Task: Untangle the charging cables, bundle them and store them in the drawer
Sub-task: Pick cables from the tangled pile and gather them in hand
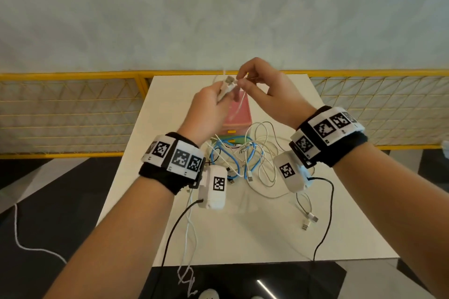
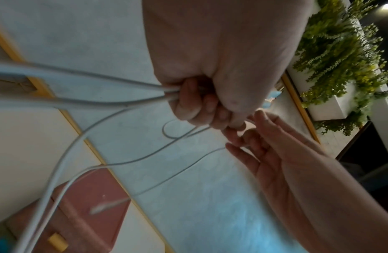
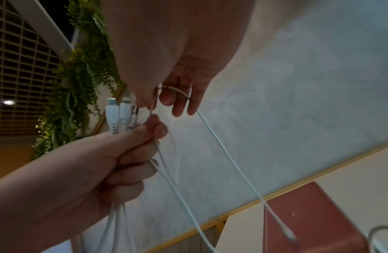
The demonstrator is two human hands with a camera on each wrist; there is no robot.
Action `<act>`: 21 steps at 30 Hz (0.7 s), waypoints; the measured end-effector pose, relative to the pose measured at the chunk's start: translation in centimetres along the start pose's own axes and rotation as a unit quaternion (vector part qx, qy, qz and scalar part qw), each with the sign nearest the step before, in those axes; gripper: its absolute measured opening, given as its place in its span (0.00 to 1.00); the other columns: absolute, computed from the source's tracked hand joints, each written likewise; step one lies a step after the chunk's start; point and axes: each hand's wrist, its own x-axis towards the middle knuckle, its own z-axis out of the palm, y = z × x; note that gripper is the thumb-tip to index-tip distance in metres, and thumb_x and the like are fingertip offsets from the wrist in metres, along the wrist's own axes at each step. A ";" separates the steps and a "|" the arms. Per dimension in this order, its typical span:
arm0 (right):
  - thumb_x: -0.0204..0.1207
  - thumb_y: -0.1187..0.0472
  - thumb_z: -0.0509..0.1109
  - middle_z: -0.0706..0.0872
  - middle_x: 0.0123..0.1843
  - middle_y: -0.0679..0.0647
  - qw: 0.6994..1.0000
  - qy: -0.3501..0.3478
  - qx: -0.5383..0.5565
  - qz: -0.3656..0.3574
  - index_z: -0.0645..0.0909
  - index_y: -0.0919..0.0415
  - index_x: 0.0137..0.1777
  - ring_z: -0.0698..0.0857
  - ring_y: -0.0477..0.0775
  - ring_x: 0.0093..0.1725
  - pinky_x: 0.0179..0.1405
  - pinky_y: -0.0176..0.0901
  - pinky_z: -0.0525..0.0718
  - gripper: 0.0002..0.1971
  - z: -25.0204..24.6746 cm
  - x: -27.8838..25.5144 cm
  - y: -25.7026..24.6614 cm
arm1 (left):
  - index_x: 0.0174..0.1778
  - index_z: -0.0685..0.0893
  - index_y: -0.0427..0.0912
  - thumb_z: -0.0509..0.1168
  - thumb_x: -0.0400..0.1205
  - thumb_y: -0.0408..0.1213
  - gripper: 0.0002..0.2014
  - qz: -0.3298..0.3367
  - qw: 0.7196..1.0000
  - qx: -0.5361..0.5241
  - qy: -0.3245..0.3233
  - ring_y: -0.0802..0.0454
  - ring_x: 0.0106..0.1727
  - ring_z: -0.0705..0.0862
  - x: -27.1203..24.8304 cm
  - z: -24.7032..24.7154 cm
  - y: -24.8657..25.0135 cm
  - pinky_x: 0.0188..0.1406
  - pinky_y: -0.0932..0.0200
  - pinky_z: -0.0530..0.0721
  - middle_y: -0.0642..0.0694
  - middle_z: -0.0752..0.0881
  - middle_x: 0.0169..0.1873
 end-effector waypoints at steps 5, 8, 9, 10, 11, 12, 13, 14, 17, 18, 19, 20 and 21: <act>0.82 0.63 0.62 0.85 0.40 0.50 0.988 -0.083 -0.128 0.027 0.81 0.60 0.52 0.83 0.47 0.40 0.45 0.44 0.82 0.06 -1.3 -1.6 0.5 | 0.39 0.83 0.49 0.60 0.87 0.47 0.13 0.034 0.996 -0.042 0.075 0.65 0.19 0.69 -0.5 -2.9 0.2 0.26 0.59 0.65 0.62 0.74 0.17; 0.83 0.64 0.60 0.87 0.37 0.47 0.983 -0.137 -0.113 0.054 0.80 0.59 0.53 0.85 0.41 0.33 0.34 0.40 0.84 0.07 -2.2 -2.9 -1.1 | 0.43 0.87 0.49 0.62 0.86 0.48 0.12 0.032 0.997 -0.024 0.065 0.65 0.21 0.70 -1.0 -4.5 0.4 0.28 0.62 0.65 0.65 0.75 0.18; 0.84 0.63 0.60 0.88 0.37 0.47 0.978 -0.170 -0.098 0.065 0.80 0.58 0.54 0.87 0.41 0.32 0.31 0.40 0.86 0.07 -2.4 -3.4 -2.0 | 0.46 0.88 0.47 0.62 0.86 0.48 0.12 0.028 0.998 -0.018 0.060 0.66 0.22 0.71 -1.3 -4.9 0.5 0.28 0.64 0.65 0.65 0.75 0.18; 0.84 0.62 0.61 0.89 0.37 0.46 0.971 -0.210 -0.091 0.072 0.80 0.57 0.55 0.88 0.42 0.32 0.29 0.40 0.87 0.07 -2.5 -3.9 -2.9 | 0.48 0.89 0.46 0.61 0.86 0.48 0.14 0.024 0.998 -0.016 0.055 0.67 0.22 0.72 -1.7 -5.1 0.7 0.28 0.65 0.65 0.67 0.75 0.18; 0.83 0.60 0.62 0.89 0.37 0.46 0.960 -0.255 -0.093 0.074 0.80 0.56 0.55 0.89 0.43 0.33 0.28 0.39 0.87 0.07 -2.5 -4.5 -3.9 | 0.48 0.89 0.45 0.61 0.86 0.49 0.14 0.021 0.999 -0.013 0.044 0.69 0.23 0.73 -2.0 -5.1 0.8 0.28 0.66 0.65 0.68 0.76 0.18; 0.83 0.57 0.63 0.90 0.38 0.46 0.945 -0.301 -0.105 0.070 0.82 0.54 0.54 0.89 0.43 0.33 0.29 0.37 0.87 0.07 -2.5 -5.0 -4.9 | 0.48 0.89 0.45 0.60 0.87 0.49 0.15 0.015 0.999 -0.010 0.026 0.70 0.23 0.73 -2.4 -5.1 0.9 0.28 0.67 0.65 0.68 0.76 0.18; 0.82 0.52 0.63 0.90 0.37 0.45 0.931 -0.339 -0.122 0.059 0.83 0.53 0.51 0.89 0.42 0.34 0.31 0.34 0.85 0.09 -2.5 -5.5 -5.8 | 0.47 0.89 0.45 0.60 0.87 0.48 0.15 0.012 1.000 -0.010 -0.001 0.69 0.22 0.73 -2.9 -5.1 0.9 0.27 0.68 0.65 0.66 0.76 0.18; 0.81 0.47 0.62 0.90 0.37 0.44 0.920 -0.363 -0.139 0.048 0.85 0.53 0.48 0.88 0.41 0.34 0.33 0.31 0.83 0.14 -2.4 -6.0 -6.4 | 0.45 0.90 0.48 0.60 0.86 0.48 0.15 0.011 0.999 -0.015 -0.039 0.67 0.22 0.72 -3.4 -5.0 1.1 0.27 0.67 0.66 0.62 0.75 0.18; 0.79 0.40 0.58 0.88 0.28 0.45 0.924 -0.342 -0.165 0.043 0.86 0.54 0.38 0.85 0.41 0.28 0.33 0.31 0.79 0.22 -2.7 -6.5 -7.3 | 0.33 0.89 0.61 0.64 0.84 0.50 0.14 0.014 0.984 0.015 -0.178 0.63 0.23 0.72 -5.0 -4.7 1.5 0.27 0.65 0.69 0.53 0.79 0.20; 0.79 0.40 0.58 0.85 0.24 0.46 0.935 -0.308 -0.174 0.031 0.85 0.54 0.36 0.82 0.42 0.25 0.32 0.34 0.79 0.22 -2.9 -6.4 -7.2 | 0.31 0.89 0.60 0.67 0.81 0.53 0.13 0.009 0.977 0.030 -0.213 0.62 0.24 0.72 -5.5 -4.5 1.7 0.28 0.63 0.69 0.50 0.81 0.21; 0.80 0.42 0.59 0.82 0.21 0.45 0.946 -0.265 -0.187 0.011 0.84 0.54 0.35 0.80 0.44 0.23 0.31 0.38 0.78 0.22 -3.1 -6.4 -7.1 | 0.32 0.90 0.57 0.70 0.77 0.56 0.12 0.005 0.972 0.047 -0.231 0.58 0.26 0.75 -5.8 -4.3 1.7 0.30 0.58 0.70 0.46 0.85 0.25; 0.82 0.45 0.60 0.79 0.20 0.44 0.953 -0.226 -0.201 -0.008 0.83 0.56 0.35 0.77 0.46 0.24 0.29 0.42 0.77 0.20 -3.2 -6.3 -6.8 | 0.36 0.91 0.52 0.72 0.74 0.58 0.13 -0.002 0.970 0.066 -0.236 0.52 0.29 0.78 -6.0 -4.1 1.8 0.32 0.53 0.73 0.42 0.87 0.32; 0.83 0.49 0.62 0.77 0.21 0.43 0.959 -0.193 -0.207 -0.020 0.82 0.57 0.35 0.75 0.47 0.24 0.28 0.44 0.75 0.18 -3.4 -6.3 -6.6 | 0.40 0.90 0.49 0.73 0.73 0.57 0.15 0.000 0.970 0.080 -0.231 0.49 0.34 0.82 -6.2 -3.9 1.8 0.36 0.49 0.75 0.41 0.88 0.36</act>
